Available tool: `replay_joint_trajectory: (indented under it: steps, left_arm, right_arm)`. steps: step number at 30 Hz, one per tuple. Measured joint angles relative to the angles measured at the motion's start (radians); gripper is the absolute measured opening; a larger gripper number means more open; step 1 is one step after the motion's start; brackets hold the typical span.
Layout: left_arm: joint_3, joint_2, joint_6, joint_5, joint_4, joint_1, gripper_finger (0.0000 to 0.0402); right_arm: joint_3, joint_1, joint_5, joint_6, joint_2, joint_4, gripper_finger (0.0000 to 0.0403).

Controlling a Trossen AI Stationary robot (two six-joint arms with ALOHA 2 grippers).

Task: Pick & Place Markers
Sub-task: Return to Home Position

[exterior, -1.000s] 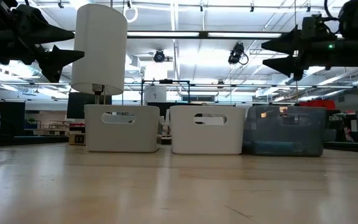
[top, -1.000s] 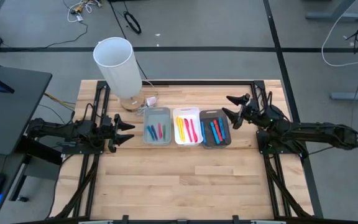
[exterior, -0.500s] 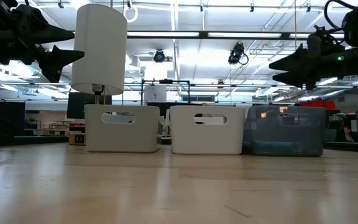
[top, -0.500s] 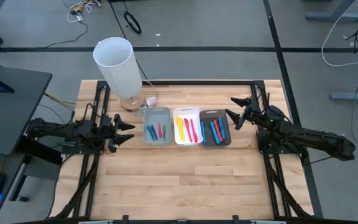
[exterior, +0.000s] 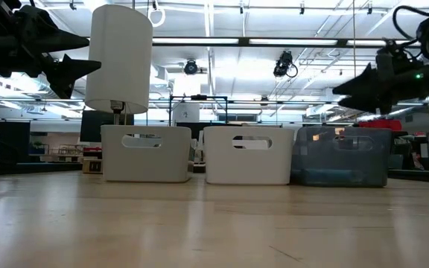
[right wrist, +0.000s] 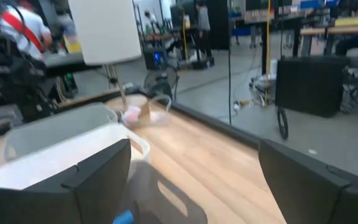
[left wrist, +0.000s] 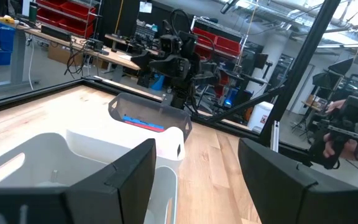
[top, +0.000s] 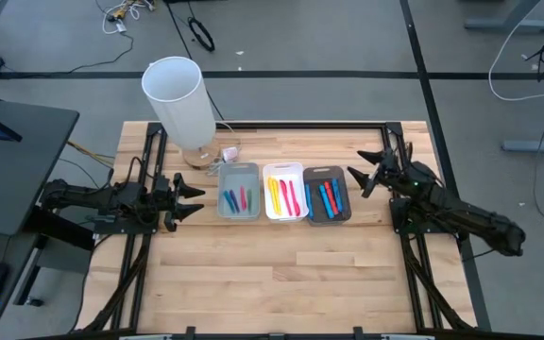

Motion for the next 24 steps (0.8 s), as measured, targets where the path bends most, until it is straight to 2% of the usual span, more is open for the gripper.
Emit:
replay_joint_trajectory:
  steps: [7, 13, 24]
  left_arm:
    - [0.0, 0.0, 0.0, 0.0, 0.0, 0.0, 0.0234]
    - [0.0, 0.0, 0.0, 0.0, 0.0, 0.0, 0.0234]
    - [0.0, 0.0, 0.0, 0.0, 0.0, 0.0, 0.0234]
  right_arm:
    - [0.001, -0.008, -0.001, -0.029, -0.094, 0.003, 0.0352]
    - [0.002, -0.01, -0.005, -0.101, -0.095, 0.002, 0.0352]
    - [0.002, -0.009, -0.005, -0.105, -0.085, 0.002, 0.0352]
